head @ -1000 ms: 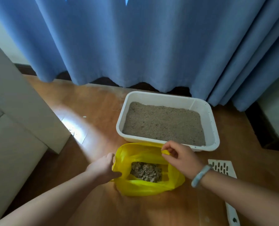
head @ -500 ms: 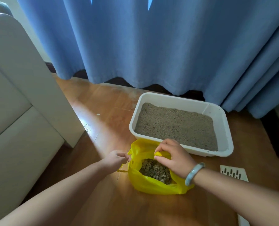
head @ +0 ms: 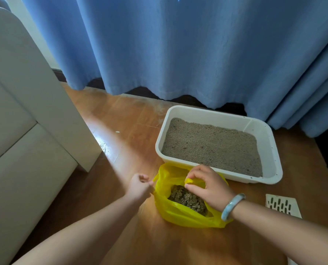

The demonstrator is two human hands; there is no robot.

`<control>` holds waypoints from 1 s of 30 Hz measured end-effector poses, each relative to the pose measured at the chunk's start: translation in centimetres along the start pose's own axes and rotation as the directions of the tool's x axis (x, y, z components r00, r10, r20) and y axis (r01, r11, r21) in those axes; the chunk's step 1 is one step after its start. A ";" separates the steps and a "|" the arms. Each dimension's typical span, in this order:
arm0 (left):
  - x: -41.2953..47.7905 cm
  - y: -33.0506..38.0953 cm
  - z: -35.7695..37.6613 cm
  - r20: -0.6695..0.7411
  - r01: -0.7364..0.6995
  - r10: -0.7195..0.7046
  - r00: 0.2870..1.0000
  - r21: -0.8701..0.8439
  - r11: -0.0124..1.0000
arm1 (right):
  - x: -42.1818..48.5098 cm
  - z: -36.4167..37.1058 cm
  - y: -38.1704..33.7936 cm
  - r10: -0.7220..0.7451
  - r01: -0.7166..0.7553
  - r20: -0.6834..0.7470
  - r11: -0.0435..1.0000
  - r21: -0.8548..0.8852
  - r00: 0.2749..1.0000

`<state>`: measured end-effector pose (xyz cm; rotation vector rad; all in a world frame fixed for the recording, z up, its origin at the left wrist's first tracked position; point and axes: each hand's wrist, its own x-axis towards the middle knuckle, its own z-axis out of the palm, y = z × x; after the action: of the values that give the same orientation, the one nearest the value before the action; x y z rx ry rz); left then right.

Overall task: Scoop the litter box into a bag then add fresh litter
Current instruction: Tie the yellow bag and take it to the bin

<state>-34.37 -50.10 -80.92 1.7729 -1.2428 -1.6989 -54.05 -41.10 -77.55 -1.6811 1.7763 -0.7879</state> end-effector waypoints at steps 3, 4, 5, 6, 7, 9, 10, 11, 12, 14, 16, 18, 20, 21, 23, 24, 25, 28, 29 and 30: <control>-0.2 1.6 -0.2 -0.183 -0.318 0.375 0.909 0.278 0.906 | 0.2 -0.3 -0.4 -0.010 0.011 -0.038 1.000 0.026 0.999; -0.4 2.3 -0.2 -0.189 -0.381 0.452 0.872 0.317 0.868 | 0.3 -0.5 -0.6 -0.021 0.023 -0.056 0.999 0.032 0.998; -0.7 3.2 -0.1 -0.193 -0.408 0.477 0.857 0.310 0.859 | 0.5 -0.7 -0.8 -0.033 0.036 -0.074 0.999 0.033 0.997; -0.7 4.1 0.0 -0.202 -0.371 0.433 0.878 0.284 0.884 | 0.6 -1.0 -1.0 -0.046 0.049 -0.093 0.998 0.031 0.995; -0.7 4.9 0.0 -0.205 -0.276 0.327 0.923 0.243 0.930 | 0.8 -1.4 -1.2 -0.060 0.063 -0.114 0.998 0.025 0.992; -0.3 5.9 -0.4 -0.070 0.013 -0.005 0.998 0.122 0.992 | 1.1 -2.0 -1.7 -0.083 0.087 -0.156 0.996 0.017 0.984; -0.4 6.2 -0.7 0.049 0.133 -0.140 0.989 0.117 0.984 | 1.3 -2.3 -1.9 -0.091 0.096 -0.174 0.995 0.020 0.981; -0.5 6.4 -1.1 0.144 0.201 -0.220 0.965 0.139 0.970 | 1.3 -2.5 -2.2 -0.094 0.101 -0.187 0.995 0.025 0.978; -0.4 6.4 -1.3 0.202 0.201 -0.238 0.950 0.190 0.961 | 1.4 -2.7 -2.5 -0.096 0.103 -0.195 0.994 0.029 0.976; -0.3 7.0 -1.4 0.203 0.022 -0.094 0.975 0.332 0.943 | 1.4 -3.0 -2.8 -0.097 0.104 -0.196 0.994 0.026 0.976; -0.9 8.4 -0.7 0.152 -0.258 0.213 0.965 0.421 0.869 | 1.4 -3.3 -3.1 -0.104 0.110 -0.191 0.994 0.021 0.976; -2.3 10.1 0.4 0.167 -0.497 0.473 0.865 0.402 0.769 | 1.5 -3.5 -3.5 -0.114 0.119 -0.208 0.993 0.013 0.971; -3.5 11.2 1.5 0.239 -0.618 0.571 0.786 0.310 0.722 | 1.8 -4.0 -3.9 -0.112 0.120 -0.238 0.993 0.019 0.965; -4.0 11.5 1.9 0.290 -0.639 0.574 0.766 0.242 0.730 | 1.9 -4.3 -4.2 -0.115 0.126 -0.256 0.992 0.028 0.960; -4.9 11.8 2.6 0.399 -0.629 0.556 0.729 0.070 0.774 | 2.0 -5.0 -4.8 -0.131 0.151 -0.299 0.988 0.044 0.945; -5.2 11.8 2.9 0.436 -0.616 0.558 0.706 -0.011 0.788 | 2.0 -5.3 -5.1 -0.139 0.163 -0.325 0.986 0.047 0.935; -5.5 11.8 3.2 0.465 -0.607 0.559 0.687 -0.056 0.793 | 2.0 -5.7 -5.3 -0.142 0.166 -0.348 0.985 0.042 0.927; -5.4 11.6 3.6 0.554 -0.584 0.486 0.676 0.000 0.812 | 1.5 -6.9 -5.0 -0.143 0.154 -0.353 0.988 0.003 0.925; -5.2 11.5 3.6 0.580 -0.582 0.451 0.679 0.051 0.811 | 1.3 -7.2 -4.9 -0.140 0.151 -0.329 0.988 0.010 0.934; -5.2 11.5 3.5 0.602 -0.591 0.427 0.675 0.095 0.801 | 1.1 -7.3 -4.8 -0.135 0.149 -0.304 0.989 0.023 0.943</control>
<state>-40.75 -51.06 -69.55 0.8709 -2.0959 -1.7823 -56.39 -42.08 -69.11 -1.7474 1.8316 -1.1966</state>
